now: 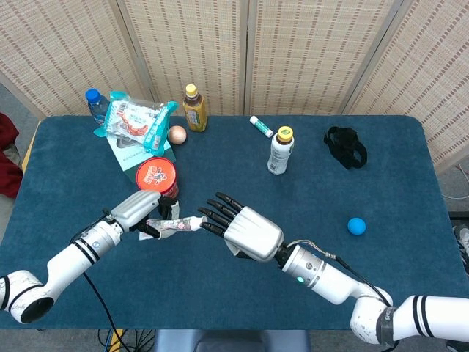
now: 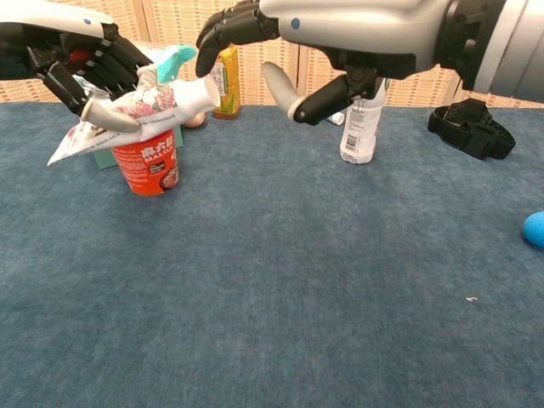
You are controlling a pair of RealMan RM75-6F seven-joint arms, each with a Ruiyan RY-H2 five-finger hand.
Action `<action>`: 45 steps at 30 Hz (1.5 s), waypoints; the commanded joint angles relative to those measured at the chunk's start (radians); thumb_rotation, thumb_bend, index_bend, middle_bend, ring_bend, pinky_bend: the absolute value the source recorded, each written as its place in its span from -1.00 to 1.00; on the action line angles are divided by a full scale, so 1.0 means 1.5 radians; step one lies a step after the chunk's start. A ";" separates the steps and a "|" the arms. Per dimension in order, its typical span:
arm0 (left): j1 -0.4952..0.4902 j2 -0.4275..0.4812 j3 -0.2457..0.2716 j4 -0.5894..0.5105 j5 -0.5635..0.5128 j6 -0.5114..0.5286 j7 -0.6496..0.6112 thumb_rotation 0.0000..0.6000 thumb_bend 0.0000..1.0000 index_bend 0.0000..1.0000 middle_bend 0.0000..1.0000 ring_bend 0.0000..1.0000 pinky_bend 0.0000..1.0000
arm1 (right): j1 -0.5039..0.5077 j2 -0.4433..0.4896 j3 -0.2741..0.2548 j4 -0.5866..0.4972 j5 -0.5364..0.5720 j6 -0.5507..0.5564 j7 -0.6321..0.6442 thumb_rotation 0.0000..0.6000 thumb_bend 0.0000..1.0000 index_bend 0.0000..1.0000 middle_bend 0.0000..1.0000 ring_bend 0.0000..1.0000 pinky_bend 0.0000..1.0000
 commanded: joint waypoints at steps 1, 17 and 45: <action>0.001 0.001 0.000 -0.001 0.001 0.001 0.001 1.00 -0.08 0.23 0.37 0.05 -0.14 | 0.006 -0.005 -0.002 0.006 0.011 -0.003 -0.006 0.53 0.53 -0.56 -0.80 -1.00 -0.98; 0.000 0.005 0.000 -0.003 0.007 0.001 -0.003 1.00 -0.08 0.24 0.37 0.05 -0.14 | 0.028 -0.019 -0.012 0.027 0.050 -0.003 -0.025 0.53 0.54 -0.56 -0.80 -1.00 -0.98; 0.006 0.020 0.002 0.001 0.040 0.014 -0.057 1.00 -0.06 0.26 0.39 0.07 -0.14 | 0.050 -0.038 -0.028 0.069 0.094 0.001 -0.030 0.53 0.54 -0.56 -0.80 -1.00 -0.98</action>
